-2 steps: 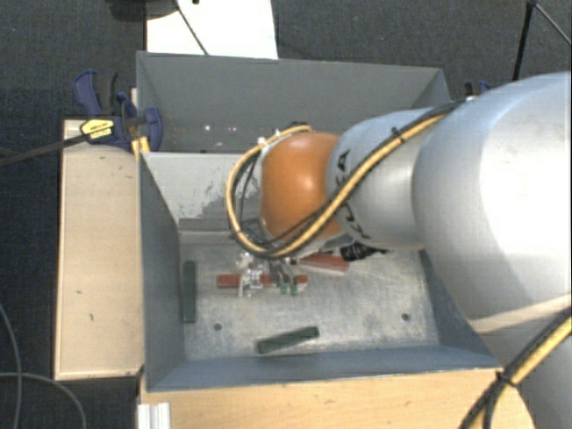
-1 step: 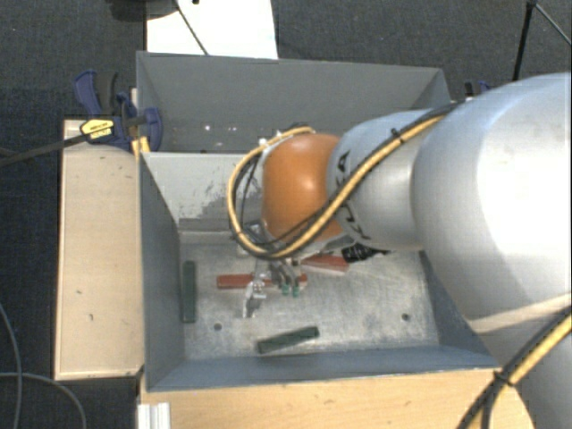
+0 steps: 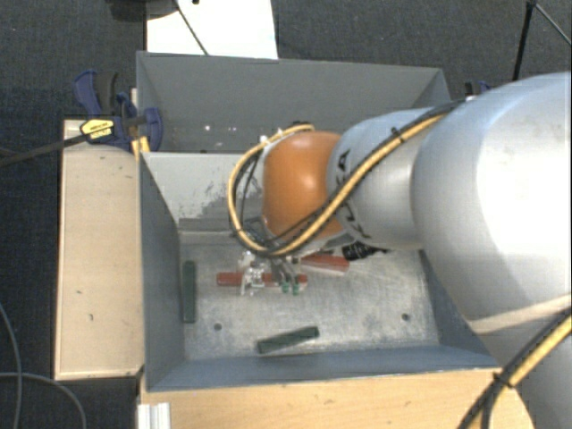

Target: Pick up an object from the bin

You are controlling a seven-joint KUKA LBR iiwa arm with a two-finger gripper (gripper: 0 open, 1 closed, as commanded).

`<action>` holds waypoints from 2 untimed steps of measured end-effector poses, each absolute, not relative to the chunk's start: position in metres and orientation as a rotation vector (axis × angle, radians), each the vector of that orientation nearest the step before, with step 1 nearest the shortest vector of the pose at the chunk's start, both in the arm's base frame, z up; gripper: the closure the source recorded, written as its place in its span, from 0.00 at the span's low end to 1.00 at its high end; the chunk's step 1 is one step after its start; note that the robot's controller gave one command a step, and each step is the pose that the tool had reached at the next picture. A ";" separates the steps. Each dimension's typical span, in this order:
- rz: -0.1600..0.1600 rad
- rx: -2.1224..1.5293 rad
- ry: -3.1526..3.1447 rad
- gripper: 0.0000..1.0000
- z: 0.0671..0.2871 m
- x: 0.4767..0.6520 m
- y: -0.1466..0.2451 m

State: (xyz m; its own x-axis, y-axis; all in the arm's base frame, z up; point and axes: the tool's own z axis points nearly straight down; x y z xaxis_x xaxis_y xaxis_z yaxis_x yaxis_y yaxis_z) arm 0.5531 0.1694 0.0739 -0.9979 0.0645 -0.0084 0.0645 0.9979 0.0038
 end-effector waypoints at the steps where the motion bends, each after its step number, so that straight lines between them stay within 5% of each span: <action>1: 0.006 0.103 3.131 1.00 0.074 0.553 0.169; 2: 0.001 -0.046 3.140 1.00 0.273 0.569 0.218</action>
Offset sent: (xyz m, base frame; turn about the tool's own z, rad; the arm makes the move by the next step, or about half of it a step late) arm 0.0164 0.0525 0.2129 -0.1105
